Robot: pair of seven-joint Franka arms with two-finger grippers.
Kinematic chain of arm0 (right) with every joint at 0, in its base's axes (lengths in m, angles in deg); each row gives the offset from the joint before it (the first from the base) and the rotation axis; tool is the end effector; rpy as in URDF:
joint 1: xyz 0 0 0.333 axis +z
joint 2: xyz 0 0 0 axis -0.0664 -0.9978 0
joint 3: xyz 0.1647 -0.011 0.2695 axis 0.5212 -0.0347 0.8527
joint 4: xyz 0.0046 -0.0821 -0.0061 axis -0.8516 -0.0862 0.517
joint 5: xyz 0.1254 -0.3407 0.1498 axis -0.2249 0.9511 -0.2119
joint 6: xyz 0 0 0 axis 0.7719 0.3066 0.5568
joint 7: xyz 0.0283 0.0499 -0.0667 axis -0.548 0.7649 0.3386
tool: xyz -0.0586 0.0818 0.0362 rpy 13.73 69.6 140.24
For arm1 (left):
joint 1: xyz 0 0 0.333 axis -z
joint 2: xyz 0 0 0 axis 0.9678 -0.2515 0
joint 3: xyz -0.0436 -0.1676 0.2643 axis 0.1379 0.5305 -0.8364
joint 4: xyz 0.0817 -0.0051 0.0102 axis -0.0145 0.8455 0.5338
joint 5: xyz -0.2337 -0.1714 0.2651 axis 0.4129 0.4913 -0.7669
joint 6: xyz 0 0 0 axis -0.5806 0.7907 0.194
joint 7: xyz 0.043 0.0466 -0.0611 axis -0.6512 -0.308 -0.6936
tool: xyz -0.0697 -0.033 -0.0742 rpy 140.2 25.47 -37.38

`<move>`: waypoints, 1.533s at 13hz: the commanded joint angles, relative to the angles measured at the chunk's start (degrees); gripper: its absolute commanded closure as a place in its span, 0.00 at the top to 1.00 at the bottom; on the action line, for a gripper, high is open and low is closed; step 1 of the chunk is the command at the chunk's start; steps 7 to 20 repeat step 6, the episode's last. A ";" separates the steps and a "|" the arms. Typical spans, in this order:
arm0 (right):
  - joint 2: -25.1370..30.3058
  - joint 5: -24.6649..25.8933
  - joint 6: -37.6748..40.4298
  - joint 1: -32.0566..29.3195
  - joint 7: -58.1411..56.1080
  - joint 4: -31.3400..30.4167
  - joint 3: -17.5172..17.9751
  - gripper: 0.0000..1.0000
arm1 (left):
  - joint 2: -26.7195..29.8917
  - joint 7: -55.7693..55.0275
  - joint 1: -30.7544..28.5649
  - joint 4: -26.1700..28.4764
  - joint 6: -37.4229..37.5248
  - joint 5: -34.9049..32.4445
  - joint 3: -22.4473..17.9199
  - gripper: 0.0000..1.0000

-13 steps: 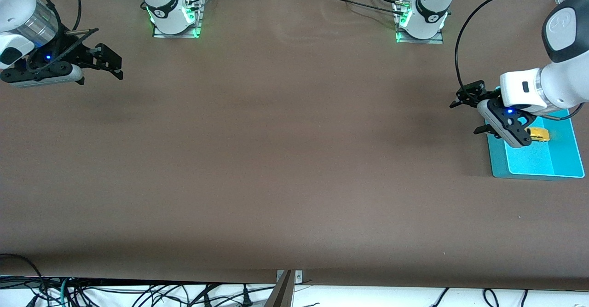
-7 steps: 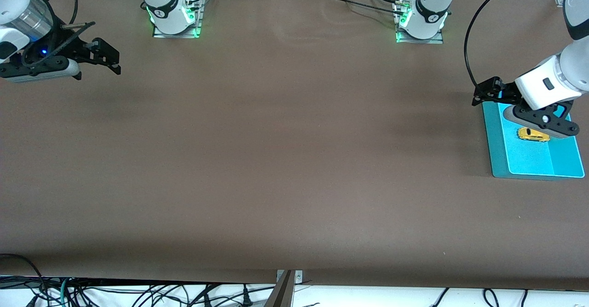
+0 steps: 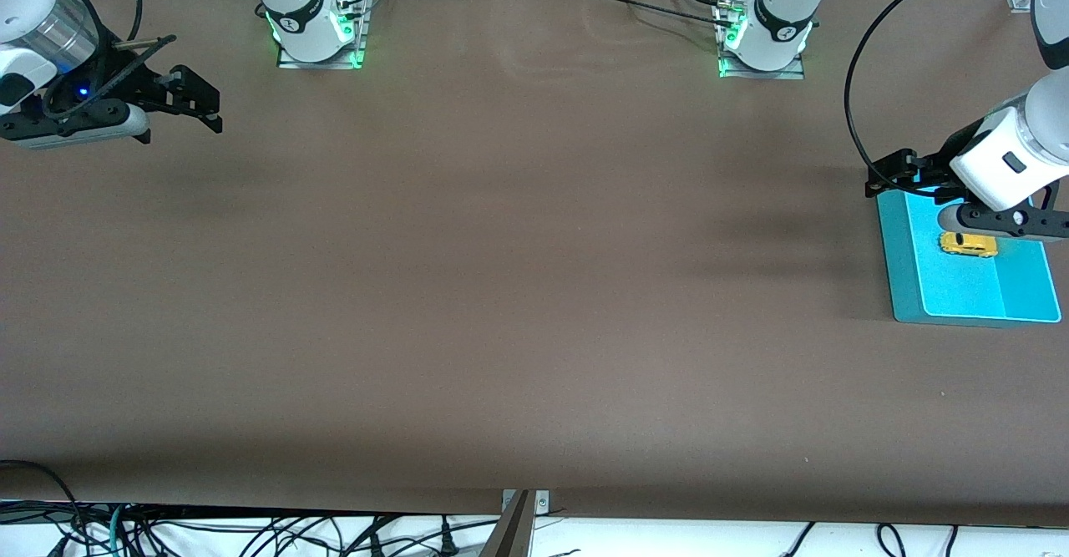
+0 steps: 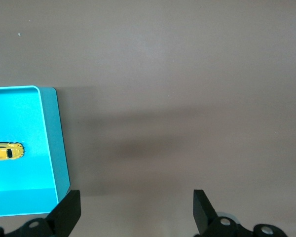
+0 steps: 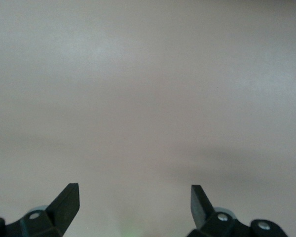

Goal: Wind and store yellow beetle car

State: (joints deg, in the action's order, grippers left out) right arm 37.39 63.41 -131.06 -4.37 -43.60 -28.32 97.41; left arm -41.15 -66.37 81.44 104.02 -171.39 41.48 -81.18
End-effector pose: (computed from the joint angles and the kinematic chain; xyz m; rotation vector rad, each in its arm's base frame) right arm 0.5187 0.0805 0.6071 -3.1026 -0.2564 0.0315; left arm 0.5877 -0.0259 0.5626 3.0931 -0.1146 -0.2061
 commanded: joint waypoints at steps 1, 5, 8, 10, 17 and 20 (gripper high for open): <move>-0.54 -0.60 1.44 0.17 0.43 1.53 0.31 1.00 | -0.44 -0.66 -0.21 -1.34 1.15 -1.03 0.59 1.00; -0.45 -0.51 1.52 0.17 0.34 1.53 0.40 1.00 | -0.44 -0.31 -0.30 -1.17 1.06 -1.03 0.50 1.00; -0.37 -0.51 1.61 0.17 0.34 1.53 0.40 1.00 | -0.53 -0.31 -0.30 -1.17 1.06 -1.03 0.50 1.00; -0.37 -0.51 1.61 0.17 0.34 1.53 0.40 1.00 | -0.53 -0.31 -0.30 -1.17 1.06 -1.03 0.50 1.00; -0.37 -0.51 1.61 0.17 0.34 1.53 0.40 1.00 | -0.53 -0.31 -0.30 -1.17 1.06 -1.03 0.50 1.00; -0.37 -0.51 1.61 0.17 0.34 1.53 0.40 1.00 | -0.53 -0.31 -0.30 -1.17 1.06 -1.03 0.50 1.00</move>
